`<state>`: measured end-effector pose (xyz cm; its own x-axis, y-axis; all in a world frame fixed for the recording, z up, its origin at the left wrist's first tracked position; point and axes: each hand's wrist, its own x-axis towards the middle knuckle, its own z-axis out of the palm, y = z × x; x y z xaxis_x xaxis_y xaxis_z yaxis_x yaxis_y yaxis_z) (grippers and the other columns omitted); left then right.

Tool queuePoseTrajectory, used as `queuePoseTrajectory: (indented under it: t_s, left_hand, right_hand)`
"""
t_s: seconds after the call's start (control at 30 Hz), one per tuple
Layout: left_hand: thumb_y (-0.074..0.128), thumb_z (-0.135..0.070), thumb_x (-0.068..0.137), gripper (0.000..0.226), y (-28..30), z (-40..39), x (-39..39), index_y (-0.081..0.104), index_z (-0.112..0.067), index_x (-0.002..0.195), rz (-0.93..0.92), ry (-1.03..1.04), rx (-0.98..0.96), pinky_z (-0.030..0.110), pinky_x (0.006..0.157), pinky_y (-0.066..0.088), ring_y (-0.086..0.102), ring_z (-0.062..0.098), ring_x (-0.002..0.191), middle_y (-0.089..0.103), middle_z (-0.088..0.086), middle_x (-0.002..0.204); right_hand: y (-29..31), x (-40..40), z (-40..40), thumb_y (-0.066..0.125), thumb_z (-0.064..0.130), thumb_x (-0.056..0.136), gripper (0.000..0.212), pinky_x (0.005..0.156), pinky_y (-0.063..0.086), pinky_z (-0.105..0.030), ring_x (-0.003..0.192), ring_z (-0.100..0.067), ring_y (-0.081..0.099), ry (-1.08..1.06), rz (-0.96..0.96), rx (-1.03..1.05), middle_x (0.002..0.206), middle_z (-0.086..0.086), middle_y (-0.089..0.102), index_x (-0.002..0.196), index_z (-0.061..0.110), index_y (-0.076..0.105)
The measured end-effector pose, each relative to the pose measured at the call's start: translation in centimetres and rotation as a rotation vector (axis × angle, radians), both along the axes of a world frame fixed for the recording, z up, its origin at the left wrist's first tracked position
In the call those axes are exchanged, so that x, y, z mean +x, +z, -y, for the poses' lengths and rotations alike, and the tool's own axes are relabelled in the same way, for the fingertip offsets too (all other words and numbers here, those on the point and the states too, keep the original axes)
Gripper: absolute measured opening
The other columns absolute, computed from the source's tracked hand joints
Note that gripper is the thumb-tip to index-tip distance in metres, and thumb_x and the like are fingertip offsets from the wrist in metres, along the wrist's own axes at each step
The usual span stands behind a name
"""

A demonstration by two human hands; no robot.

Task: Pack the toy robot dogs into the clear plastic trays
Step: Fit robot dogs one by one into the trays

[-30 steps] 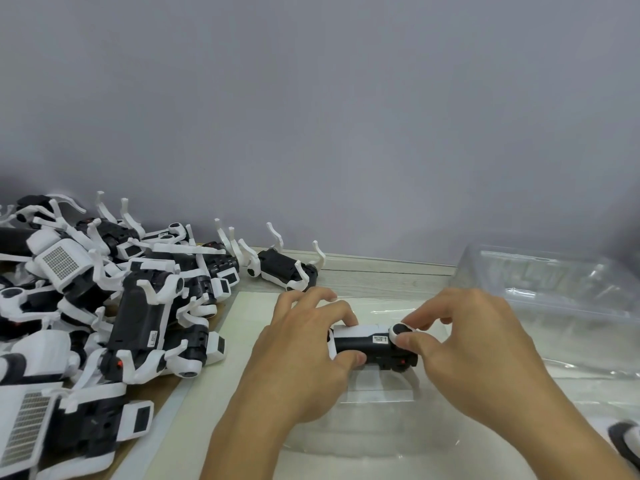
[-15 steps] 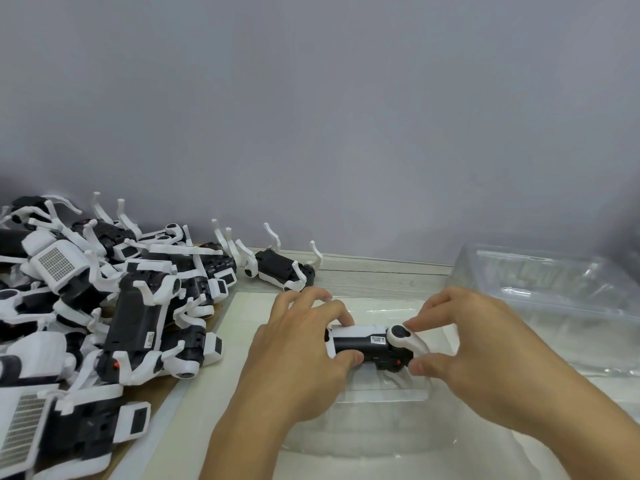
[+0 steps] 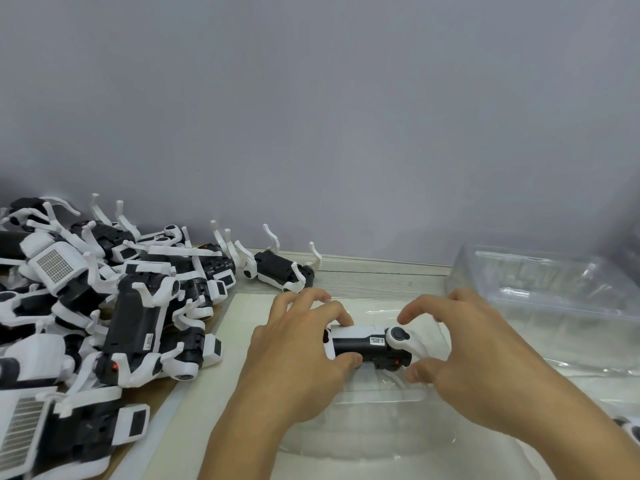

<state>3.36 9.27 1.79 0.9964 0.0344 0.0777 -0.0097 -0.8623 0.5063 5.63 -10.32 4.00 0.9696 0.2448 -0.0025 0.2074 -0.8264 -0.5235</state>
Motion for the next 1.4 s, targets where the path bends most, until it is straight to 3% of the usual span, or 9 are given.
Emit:
queuePoseTrajectory:
  t_s: [0.13,0.37,0.5,0.63,0.73,0.83,1.07,1.3,1.4]
  left_hand:
    - [0.067,-0.053,0.085,0.027,0.0,0.0,0.0,0.054,-0.046,0.107,-0.005,0.003,-0.009,0.036,0.106,0.033,0.015,-0.002,0.136,0.028,-0.035,0.138]
    - [0.064,-0.049,0.089,0.024,0.0,-0.5,0.1,0.061,-0.044,0.113,-0.016,-0.04,-0.112,0.032,0.115,0.023,0.012,-0.006,0.139,0.03,-0.032,0.144]
    - [0.071,-0.026,0.087,0.015,0.2,-1.8,0.1,0.067,-0.039,0.093,0.06,0.017,-0.416,-0.003,0.092,0.022,0.037,-0.02,0.123,0.049,-0.034,0.127]
    - [0.079,-0.017,0.079,0.031,-0.5,-2.4,0.3,0.066,-0.037,0.099,0.119,0.112,-0.59,0.018,0.098,0.039,0.051,-0.006,0.119,0.063,-0.022,0.116]
    - [0.079,-0.02,0.082,0.023,-1.4,-2.3,0.7,0.069,-0.035,0.095,0.114,0.193,-0.769,0.026,0.096,0.044,0.058,-0.002,0.112,0.068,-0.017,0.109]
    - [0.068,-0.027,0.092,0.014,-2.0,-1.8,1.1,0.07,-0.041,0.09,0.099,0.274,-0.883,0.023,0.08,0.043,0.063,-0.005,0.094,0.071,-0.014,0.099]
    - [0.057,-0.027,0.098,0.022,-2.5,-1.5,1.5,0.069,-0.043,0.086,0.114,0.339,-0.928,0.03,0.085,0.046,0.062,0.007,0.105,0.072,-0.013,0.101]
    - [0.058,-0.026,0.097,0.024,-2.3,-0.9,1.2,0.065,-0.046,0.085,0.128,0.324,-0.903,0.019,0.078,0.04,0.059,-0.002,0.106,0.07,-0.016,0.106]
    - [0.059,-0.024,0.097,0.024,-2.3,-0.9,1.2,0.064,-0.044,0.085,0.139,0.315,-0.904,0.02,0.079,0.041,0.06,0.002,0.107,0.07,-0.014,0.107]
  right_hand:
    - [-0.7,0.4,-0.6,0.072,0.05,0.08,0.008,0.072,0.031,-0.008,0.099,0.003,0.039,-0.028,0.165,0.095,0.104,0.024,0.042,0.082,0.045,0.066]
    - [-1.8,0.7,-1.1,0.078,0.049,0.076,0.016,0.065,0.032,-0.021,0.094,0.001,0.036,-0.123,0.223,0.082,0.098,0.026,0.042,0.069,0.042,0.065]
    - [-1.6,0.4,-1.3,0.073,0.042,0.082,0.008,0.085,0.03,-0.025,0.101,-0.001,0.036,-0.057,0.269,0.083,0.1,0.024,0.044,0.083,0.042,0.066]
    - [-1.3,-0.4,-2.5,0.067,0.041,0.087,0.021,0.096,0.021,-0.024,0.105,0.001,0.043,0.054,0.348,0.042,0.1,0.023,0.049,0.108,0.041,0.071]
    - [-0.8,-1.7,-4.6,0.051,0.056,0.086,0.034,0.093,0.037,-0.028,0.099,-0.001,0.05,0.171,0.354,0.107,0.1,0.023,0.055,0.114,0.042,0.066]
    - [-1.3,-2.7,-6.4,0.031,0.065,0.086,0.044,0.09,0.037,-0.028,0.102,-0.004,0.045,0.271,0.307,0.032,0.109,0.024,0.05,0.117,0.043,0.053]
    - [-1.4,-2.9,-6.7,0.024,0.049,0.098,0.029,0.081,0.039,-0.031,0.089,-0.011,0.041,0.275,0.345,-0.03,0.085,0.012,0.049,0.083,0.03,0.04]
    - [-1.2,-2.9,-6.5,0.035,0.043,0.096,0.021,0.067,0.037,-0.029,0.089,-0.013,0.043,0.214,0.354,-0.058,0.077,0.009,0.052,0.092,0.027,0.048]
    - [-1.3,-2.8,-6.6,0.037,0.041,0.097,0.017,0.073,0.041,-0.03,0.093,-0.011,0.044,0.212,0.357,-0.052,0.079,0.01,0.052,0.096,0.029,0.049]
